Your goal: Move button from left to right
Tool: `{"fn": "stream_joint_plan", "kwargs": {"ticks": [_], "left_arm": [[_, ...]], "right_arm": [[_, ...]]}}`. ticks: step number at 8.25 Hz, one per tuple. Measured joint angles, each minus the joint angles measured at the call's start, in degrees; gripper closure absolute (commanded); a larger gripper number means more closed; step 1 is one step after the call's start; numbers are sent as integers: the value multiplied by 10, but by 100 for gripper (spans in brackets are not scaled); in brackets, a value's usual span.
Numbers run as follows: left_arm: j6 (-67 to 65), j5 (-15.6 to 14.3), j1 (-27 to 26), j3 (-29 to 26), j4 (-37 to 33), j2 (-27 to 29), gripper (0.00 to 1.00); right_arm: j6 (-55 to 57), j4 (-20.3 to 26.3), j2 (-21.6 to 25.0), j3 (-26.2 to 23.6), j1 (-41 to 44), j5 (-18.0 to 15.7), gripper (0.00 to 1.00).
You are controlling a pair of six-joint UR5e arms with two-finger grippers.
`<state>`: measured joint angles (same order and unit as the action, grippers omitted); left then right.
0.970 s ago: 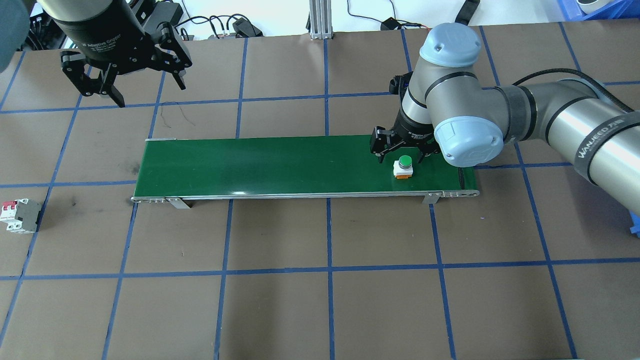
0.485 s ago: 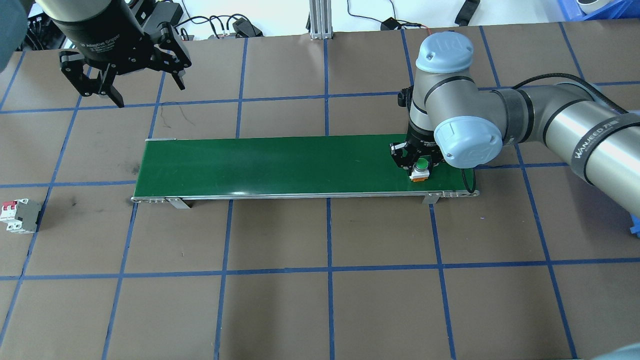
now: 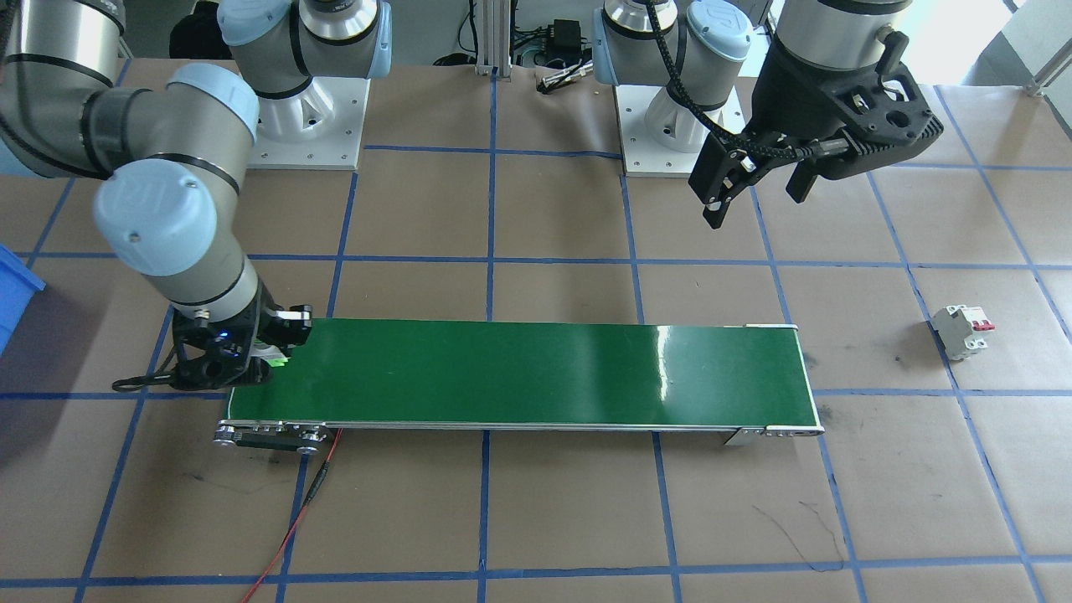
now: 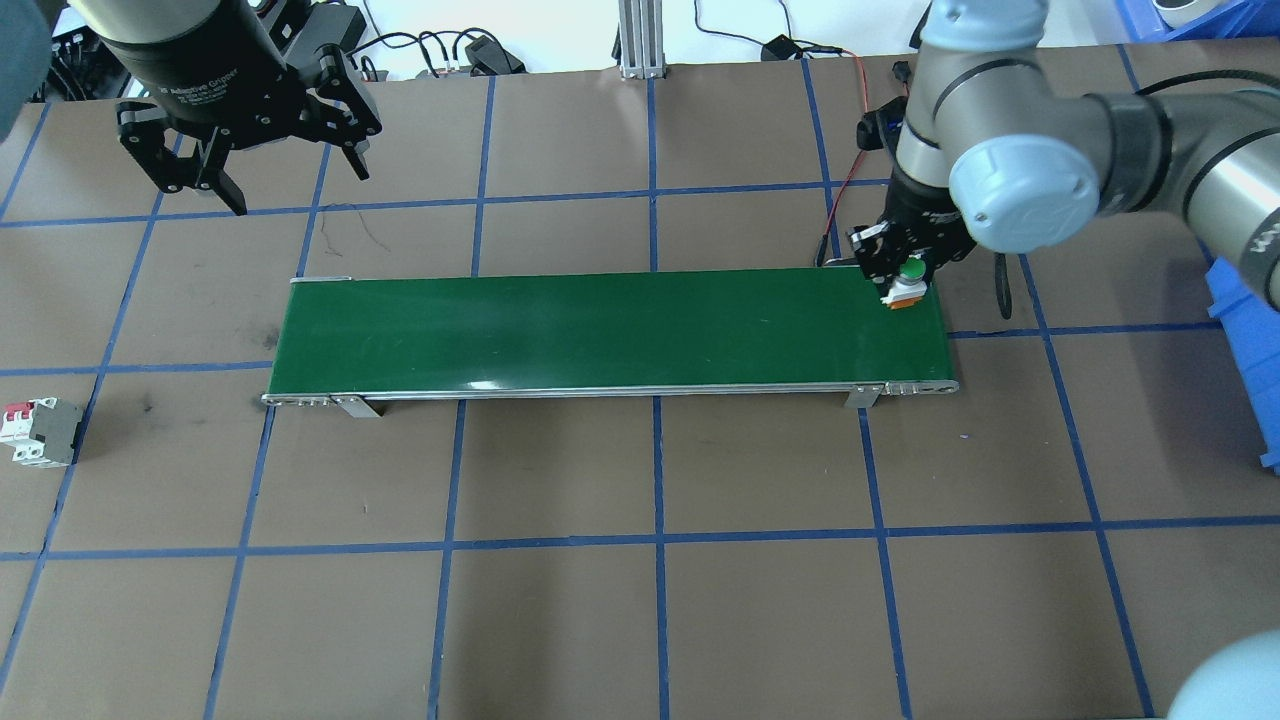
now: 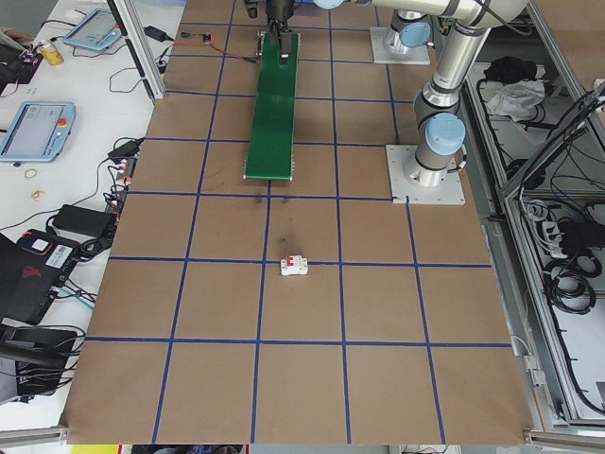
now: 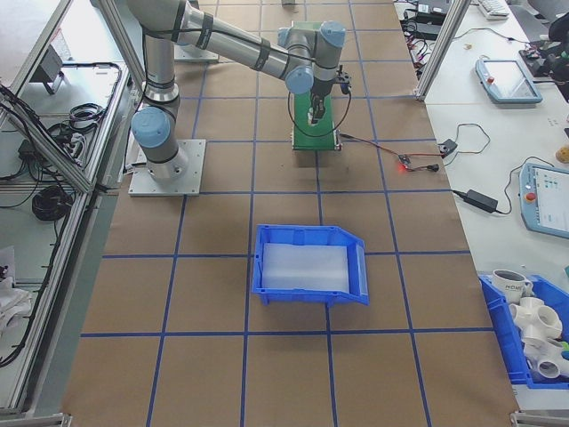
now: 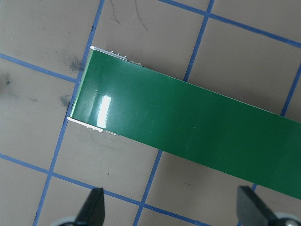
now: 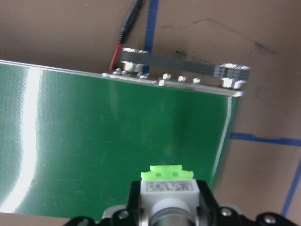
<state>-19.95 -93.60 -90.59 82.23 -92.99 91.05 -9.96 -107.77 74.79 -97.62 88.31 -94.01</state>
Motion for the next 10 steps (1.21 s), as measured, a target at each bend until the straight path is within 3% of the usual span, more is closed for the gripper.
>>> {"fn": "stream_joint_plan", "kwargs": {"ticks": [2, 5, 8, 10], "left_arm": [[1, 0, 0, 1, 0, -1, 0], [0, 0, 0, -2, 1, -1, 0], [0, 0, 0, -2, 1, -1, 0], [0, 0, 0, -1, 1, -1, 0]], "right_arm": [[-218, 28, 8, 32, -72, -17, 100], [-553, 34, 27, 39, -219, -28, 100], [-855, -11, 28, 45, -360, -30, 100], [-1016, -76, -1, 50, -422, -23, 100]]}}
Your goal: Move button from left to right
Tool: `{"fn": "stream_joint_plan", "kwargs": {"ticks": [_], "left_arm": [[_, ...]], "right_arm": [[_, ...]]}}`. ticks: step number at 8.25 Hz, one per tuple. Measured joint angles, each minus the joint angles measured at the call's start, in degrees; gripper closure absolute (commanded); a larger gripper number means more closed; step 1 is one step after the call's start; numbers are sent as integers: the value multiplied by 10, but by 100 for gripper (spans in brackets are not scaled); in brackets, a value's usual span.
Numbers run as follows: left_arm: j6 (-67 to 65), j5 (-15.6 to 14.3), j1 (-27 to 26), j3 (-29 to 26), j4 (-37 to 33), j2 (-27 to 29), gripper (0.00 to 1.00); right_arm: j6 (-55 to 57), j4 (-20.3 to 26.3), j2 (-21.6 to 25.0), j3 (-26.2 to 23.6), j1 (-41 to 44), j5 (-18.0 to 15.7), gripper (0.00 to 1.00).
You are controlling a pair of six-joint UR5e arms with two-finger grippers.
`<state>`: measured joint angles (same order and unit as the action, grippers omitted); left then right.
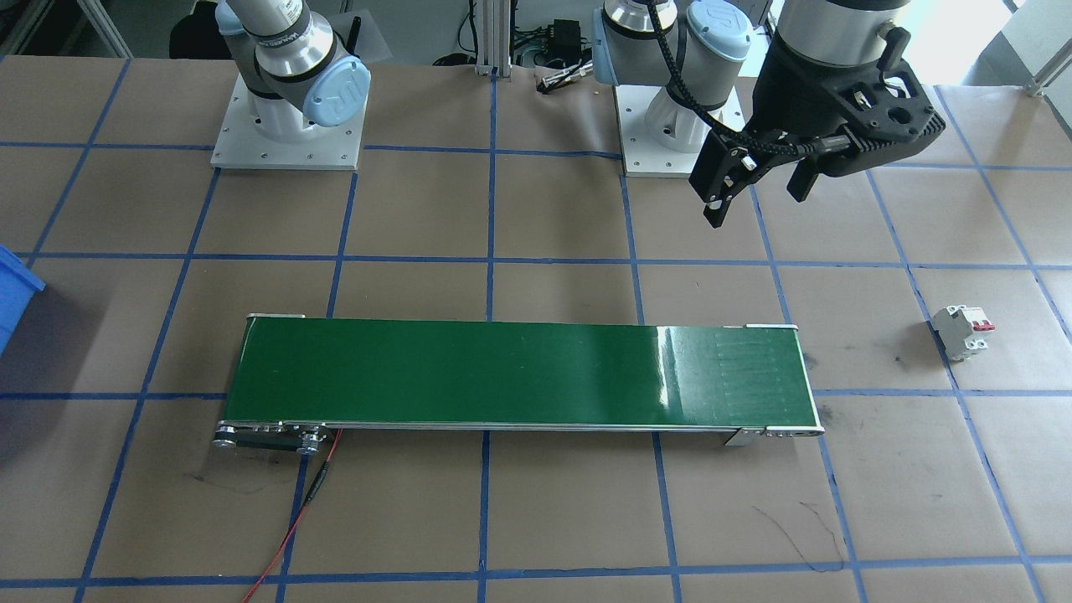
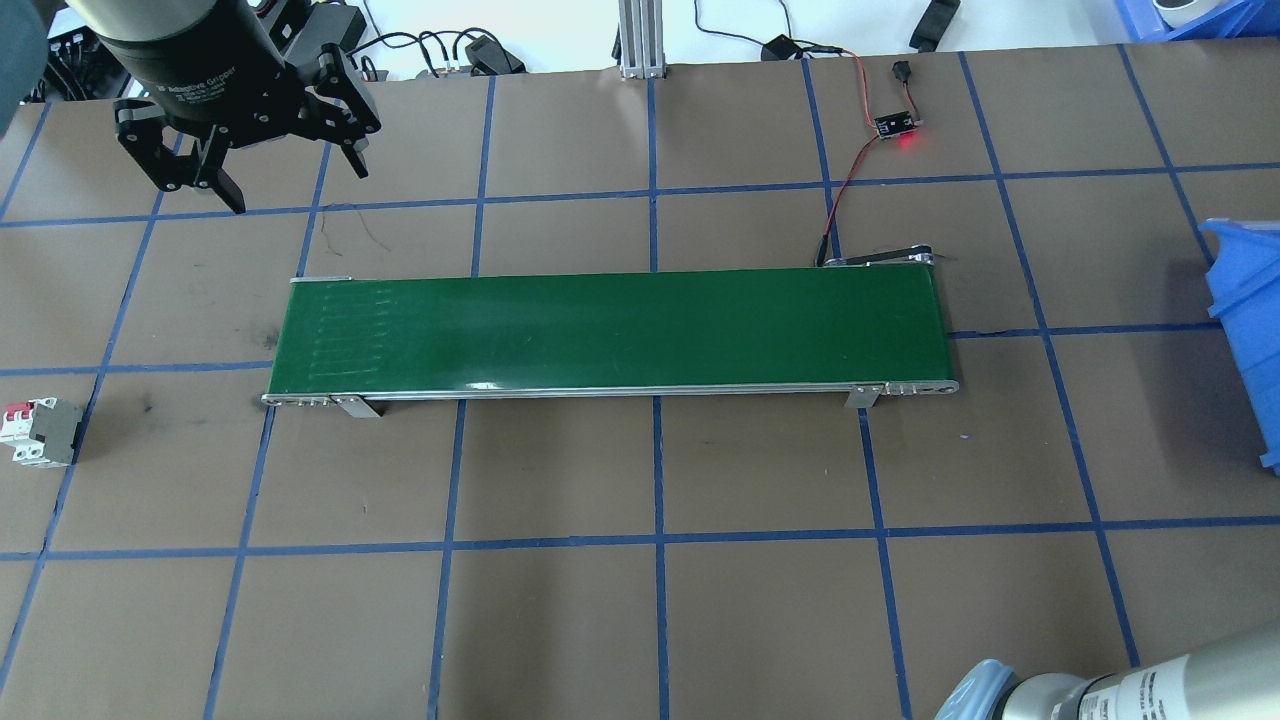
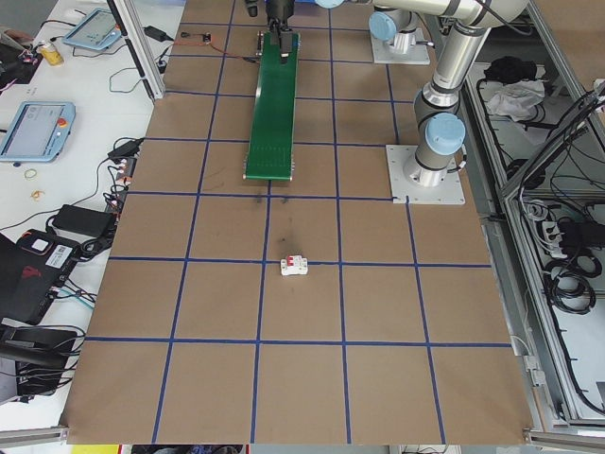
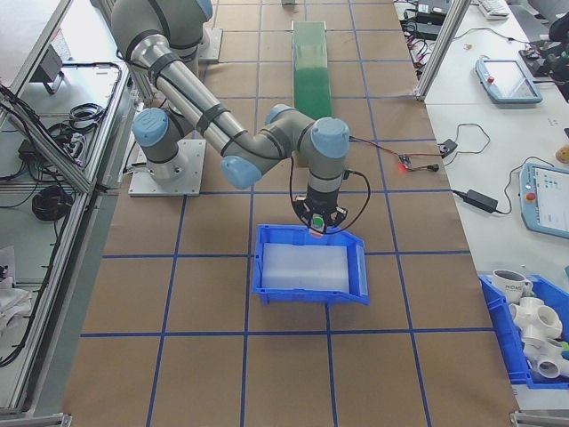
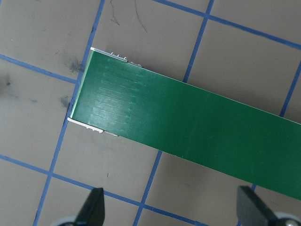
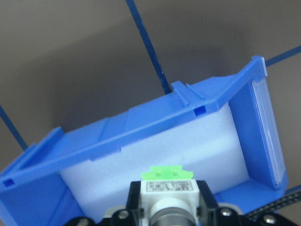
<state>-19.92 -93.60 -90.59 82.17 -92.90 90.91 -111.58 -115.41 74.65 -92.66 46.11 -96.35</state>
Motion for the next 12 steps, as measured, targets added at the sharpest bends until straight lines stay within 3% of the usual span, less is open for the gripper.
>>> {"fn": "stream_joint_plan", "kwargs": {"ticks": [3, 4, 5, 6, 8, 10, 12], "left_arm": [[0, 0, 0, -2, 0, 0, 0], [1, 0, 0, -1, 0, -1, 0], [1, 0, 0, -1, 0, -1, 0], [1, 0, 0, -1, 0, -1, 0], [1, 0, 0, 0, 0, -2, 0], [2, 0, 0, 1, 0, -3, 0], [2, 0, 0, 0, 0, -3, 0]], "right_arm": [[-125, -93, -89, -1, -33, 23, 86], [-141, -110, -116, -2, -35, 26, 66], [-154, -125, -135, -2, -36, 28, 31], [-163, -132, -145, -2, -36, 29, 3], [-173, -136, -143, -3, -37, 29, 0], [-169, -114, -104, -5, -37, 28, 0], [-99, -19, -17, -7, -30, 29, 0]]}}
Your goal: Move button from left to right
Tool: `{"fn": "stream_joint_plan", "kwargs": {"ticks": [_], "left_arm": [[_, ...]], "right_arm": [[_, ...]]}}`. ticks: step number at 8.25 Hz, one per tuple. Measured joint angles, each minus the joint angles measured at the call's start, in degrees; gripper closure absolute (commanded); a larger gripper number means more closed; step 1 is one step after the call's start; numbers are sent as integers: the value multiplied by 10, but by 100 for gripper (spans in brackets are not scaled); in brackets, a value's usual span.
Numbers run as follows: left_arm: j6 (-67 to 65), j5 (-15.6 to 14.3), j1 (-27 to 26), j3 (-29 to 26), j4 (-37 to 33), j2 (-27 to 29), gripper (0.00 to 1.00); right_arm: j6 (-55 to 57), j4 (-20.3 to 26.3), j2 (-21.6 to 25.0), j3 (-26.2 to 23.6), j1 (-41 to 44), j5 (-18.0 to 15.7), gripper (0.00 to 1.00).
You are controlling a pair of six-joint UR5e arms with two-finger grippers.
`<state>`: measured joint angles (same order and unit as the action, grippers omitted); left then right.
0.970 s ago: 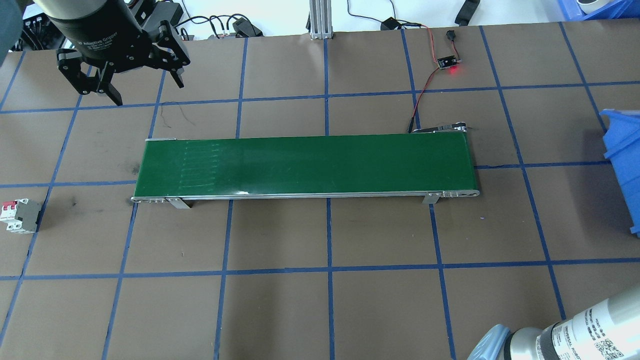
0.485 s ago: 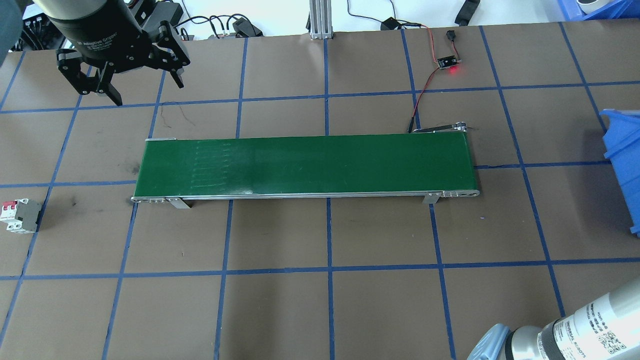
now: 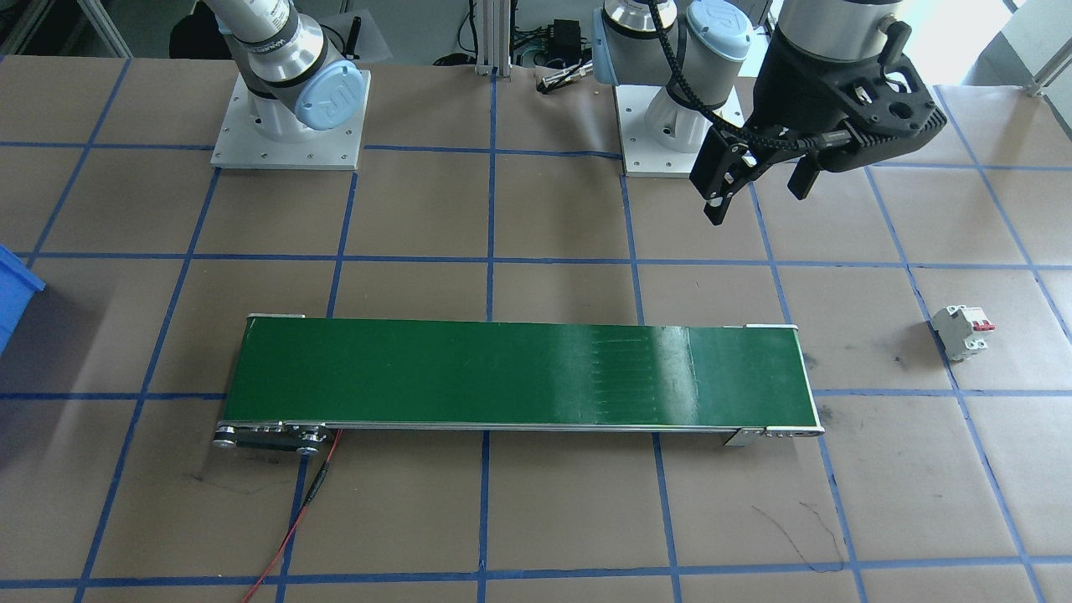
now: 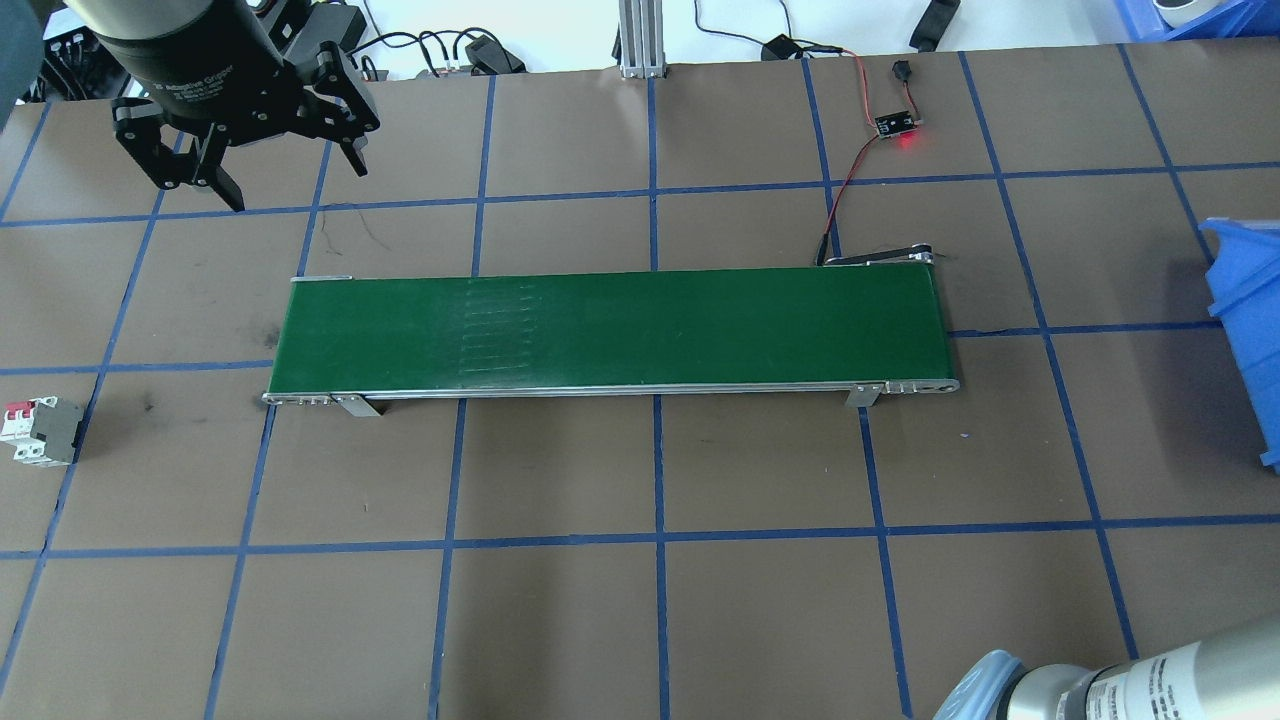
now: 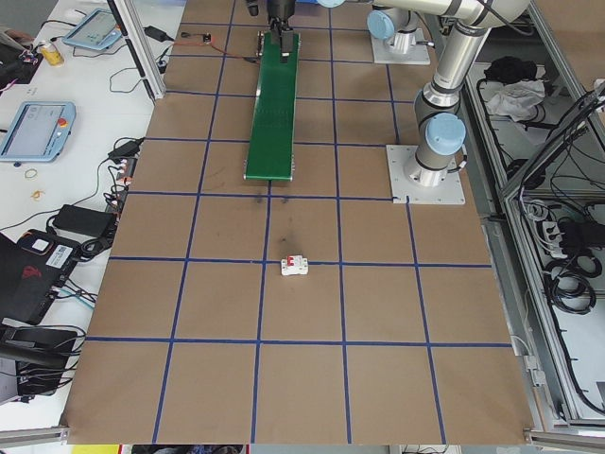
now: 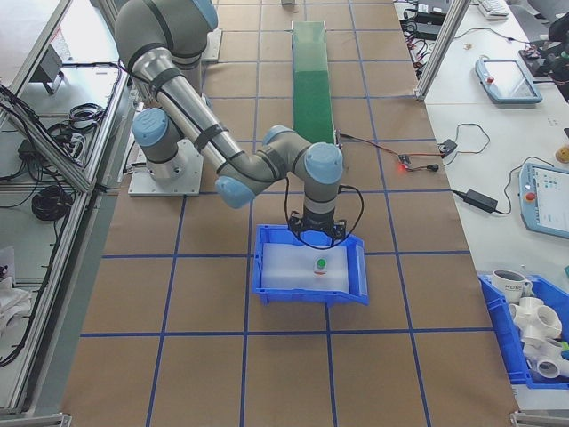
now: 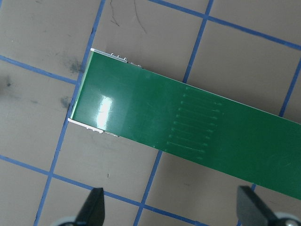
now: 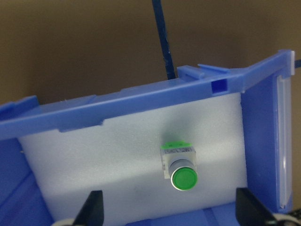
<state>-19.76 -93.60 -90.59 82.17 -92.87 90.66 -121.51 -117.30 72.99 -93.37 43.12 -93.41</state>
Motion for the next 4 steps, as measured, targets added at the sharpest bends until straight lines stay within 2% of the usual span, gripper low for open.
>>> {"fn": "stream_joint_plan", "kwargs": {"ticks": [2, 3, 4], "left_arm": [[0, 0, 0, -1, 0, -1, 0], [0, 0, 0, -1, 0, -1, 0], [0, 0, 0, 0, 0, -2, 0]], "right_arm": [[125, 112, 93, 0, 43, -3, 0], [195, 157, 127, 1, 77, 0, 0], [269, 195, 146, 4, 113, 18, 0]]}}
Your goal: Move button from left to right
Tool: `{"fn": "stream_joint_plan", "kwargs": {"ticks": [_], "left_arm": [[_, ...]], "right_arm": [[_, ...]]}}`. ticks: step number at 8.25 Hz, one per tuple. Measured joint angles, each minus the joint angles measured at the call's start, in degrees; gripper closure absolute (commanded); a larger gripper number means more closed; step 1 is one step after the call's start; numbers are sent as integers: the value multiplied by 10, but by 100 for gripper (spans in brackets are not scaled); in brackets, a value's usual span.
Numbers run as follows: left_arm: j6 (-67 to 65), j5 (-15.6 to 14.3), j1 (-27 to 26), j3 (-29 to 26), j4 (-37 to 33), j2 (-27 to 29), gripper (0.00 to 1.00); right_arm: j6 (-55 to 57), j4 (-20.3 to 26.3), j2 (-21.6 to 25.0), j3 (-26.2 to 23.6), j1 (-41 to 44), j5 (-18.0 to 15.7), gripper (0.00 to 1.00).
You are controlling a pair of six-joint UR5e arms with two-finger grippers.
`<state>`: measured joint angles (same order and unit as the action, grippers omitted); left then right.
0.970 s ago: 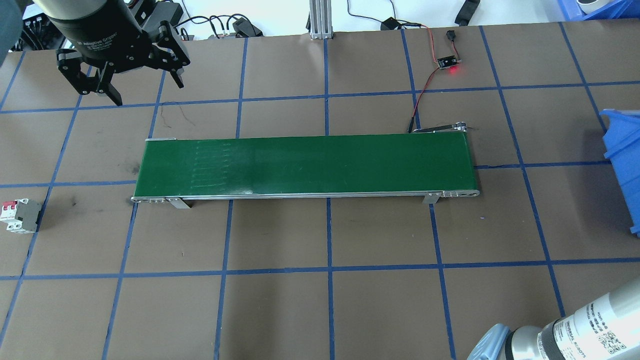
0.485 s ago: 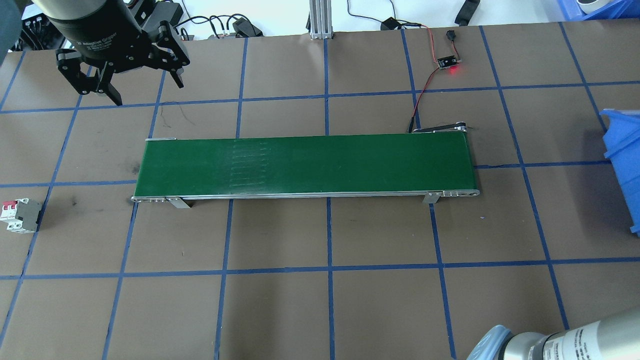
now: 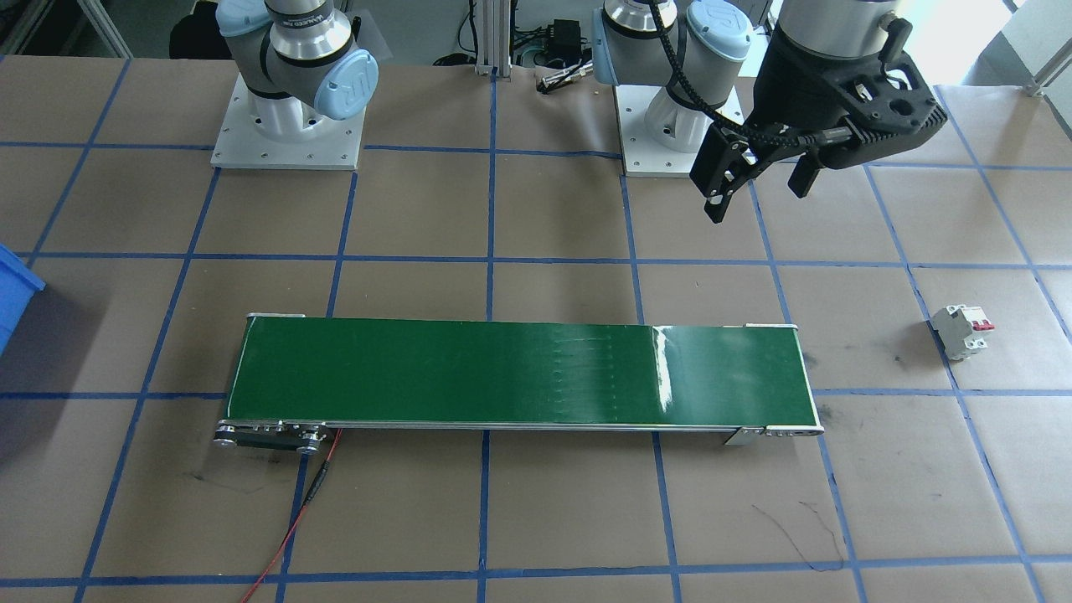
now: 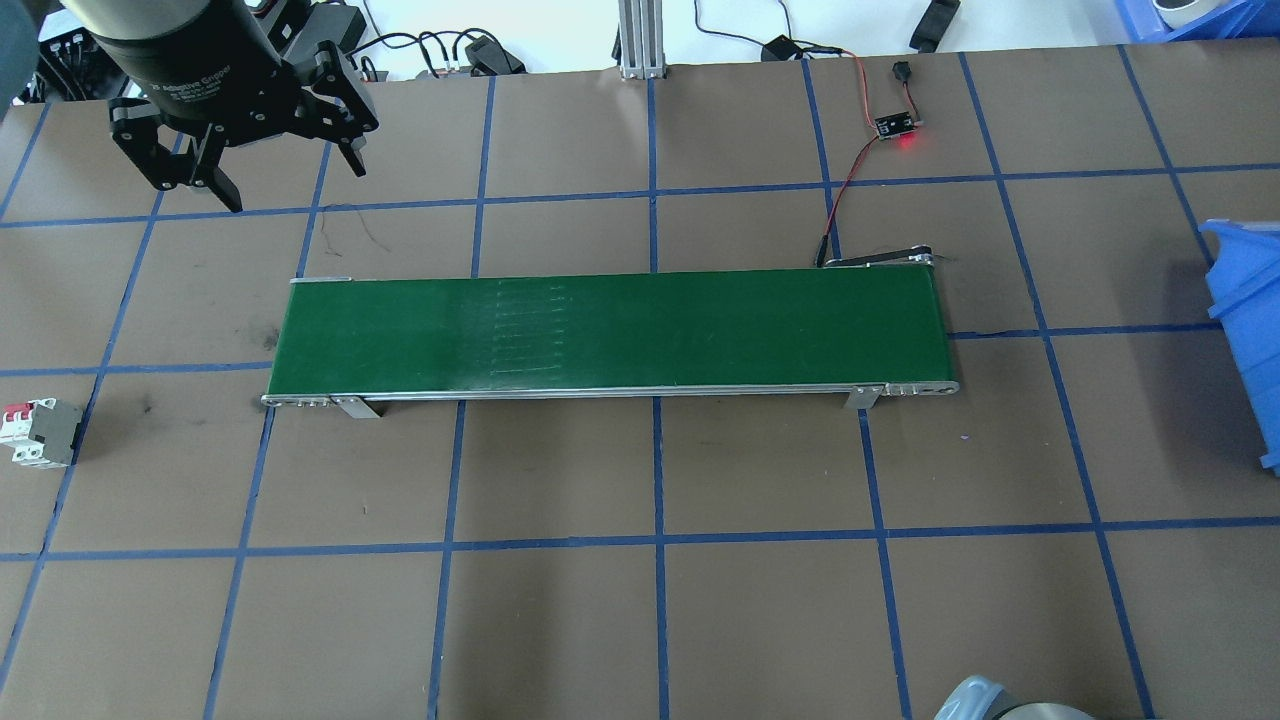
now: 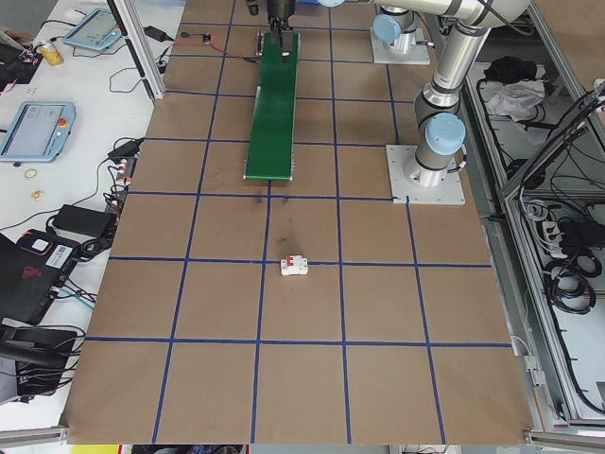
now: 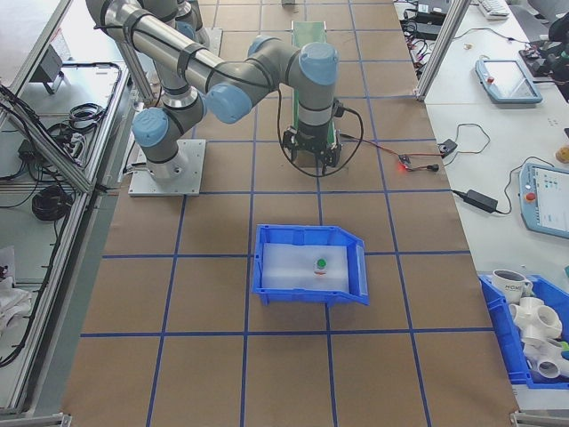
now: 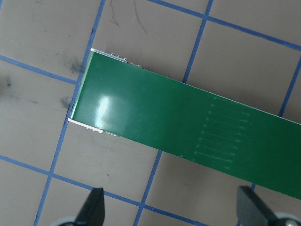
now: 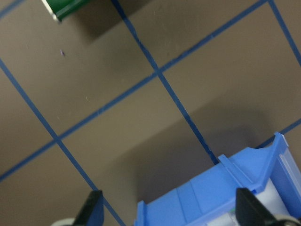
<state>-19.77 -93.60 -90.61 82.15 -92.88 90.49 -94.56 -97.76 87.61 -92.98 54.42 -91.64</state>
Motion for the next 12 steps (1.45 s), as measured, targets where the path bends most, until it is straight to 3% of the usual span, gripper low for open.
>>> {"fn": "stream_joint_plan", "kwargs": {"ticks": [1, 3, 8, 10, 12], "left_arm": [[0, 0, 0, 0, 0, 0, 0], [0, 0, 0, 0, 0, -1, 0], [1, 0, 0, 1, 0, 0, 0], [1, 0, 0, 0, 0, 0, 0], [1, 0, 0, 0, 0, -1, 0]], "right_arm": [[99, 25, 14, 2, 37, 25, 0], [315, 51, 31, 4, 139, 45, 0], [772, 79, 36, 5, 357, 18, 0], [873, 78, 34, 5, 403, 15, 0], [899, 74, 34, 12, 412, 6, 0]]}}
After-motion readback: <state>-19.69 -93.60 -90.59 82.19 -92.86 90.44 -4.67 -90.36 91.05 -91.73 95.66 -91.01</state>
